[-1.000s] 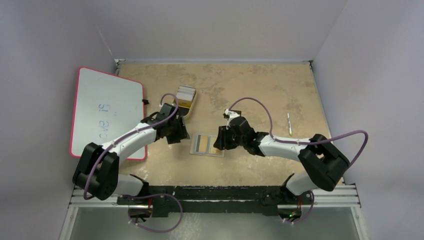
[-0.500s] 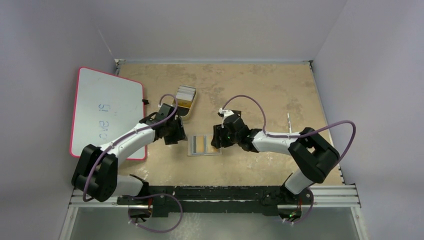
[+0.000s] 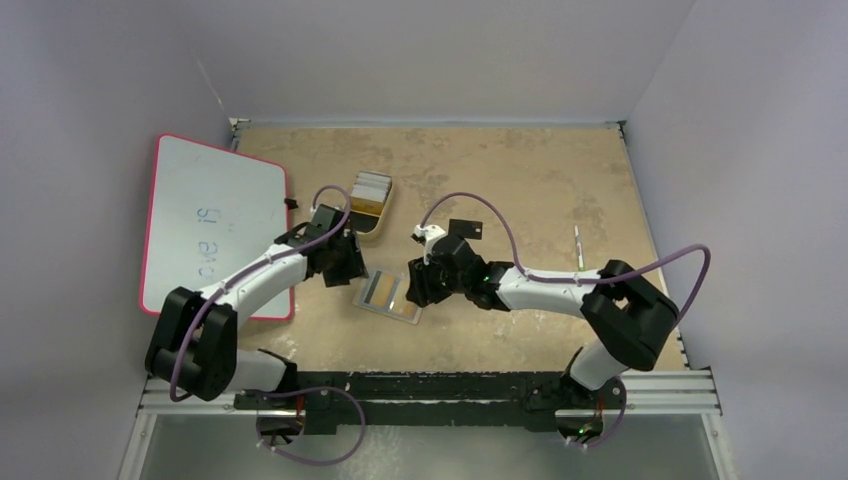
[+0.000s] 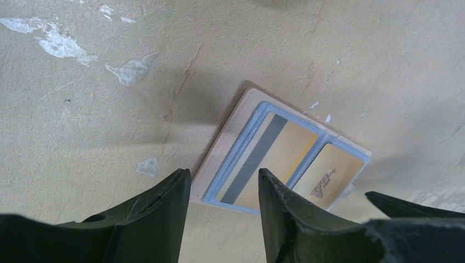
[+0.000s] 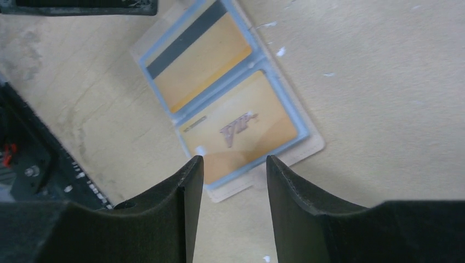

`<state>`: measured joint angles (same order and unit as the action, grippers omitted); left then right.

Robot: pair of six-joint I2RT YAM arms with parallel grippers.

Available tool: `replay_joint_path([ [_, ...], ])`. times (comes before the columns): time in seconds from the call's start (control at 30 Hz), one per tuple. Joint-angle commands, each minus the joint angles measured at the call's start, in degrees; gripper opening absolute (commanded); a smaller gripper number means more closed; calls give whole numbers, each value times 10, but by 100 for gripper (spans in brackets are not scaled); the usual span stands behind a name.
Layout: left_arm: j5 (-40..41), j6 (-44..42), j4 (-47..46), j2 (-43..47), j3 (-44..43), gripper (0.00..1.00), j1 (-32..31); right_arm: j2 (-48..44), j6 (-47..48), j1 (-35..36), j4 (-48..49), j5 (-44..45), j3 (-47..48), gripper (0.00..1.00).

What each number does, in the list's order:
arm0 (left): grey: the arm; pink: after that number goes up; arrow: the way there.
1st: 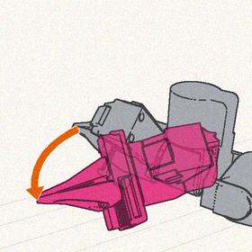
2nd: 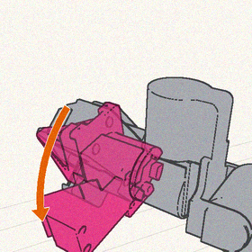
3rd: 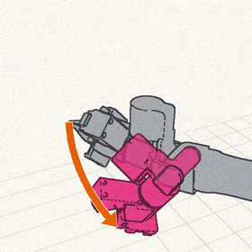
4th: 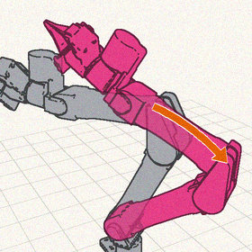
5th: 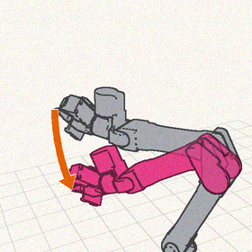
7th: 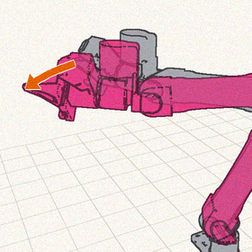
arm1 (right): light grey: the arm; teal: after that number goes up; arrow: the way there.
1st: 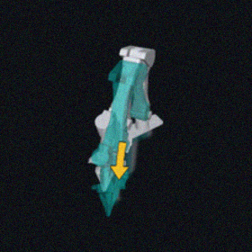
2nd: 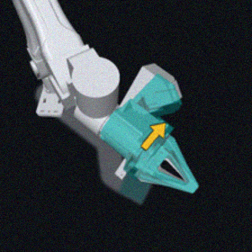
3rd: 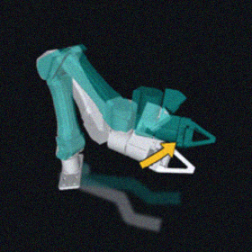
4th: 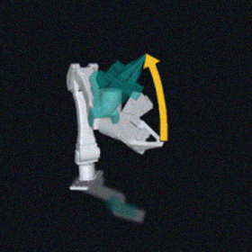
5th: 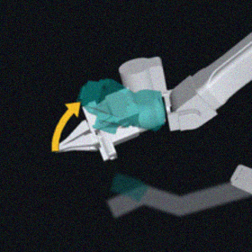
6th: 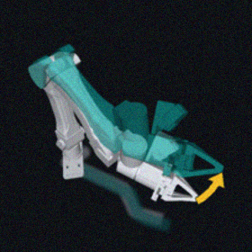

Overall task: Put the credit cards into the card holder
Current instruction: Move the card holder to the center of the board.

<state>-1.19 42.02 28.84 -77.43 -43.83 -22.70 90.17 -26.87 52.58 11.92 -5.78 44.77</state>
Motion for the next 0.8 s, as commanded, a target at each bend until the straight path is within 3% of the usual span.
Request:
replay_joint_path([
  [0.0, -10, -21, -12, -16, 0, 48, 5, -3, 80, -1, -34, 74, 26, 48],
  [0.37, -24, -10, -28, -27, 16, 48, 5, 43, 147, 13, -20, 39, 39, 44],
  [0.77, -21, -2, -41, -42, 27, 47, 5, 66, 172, 50, -51, 63, 50, 44],
])
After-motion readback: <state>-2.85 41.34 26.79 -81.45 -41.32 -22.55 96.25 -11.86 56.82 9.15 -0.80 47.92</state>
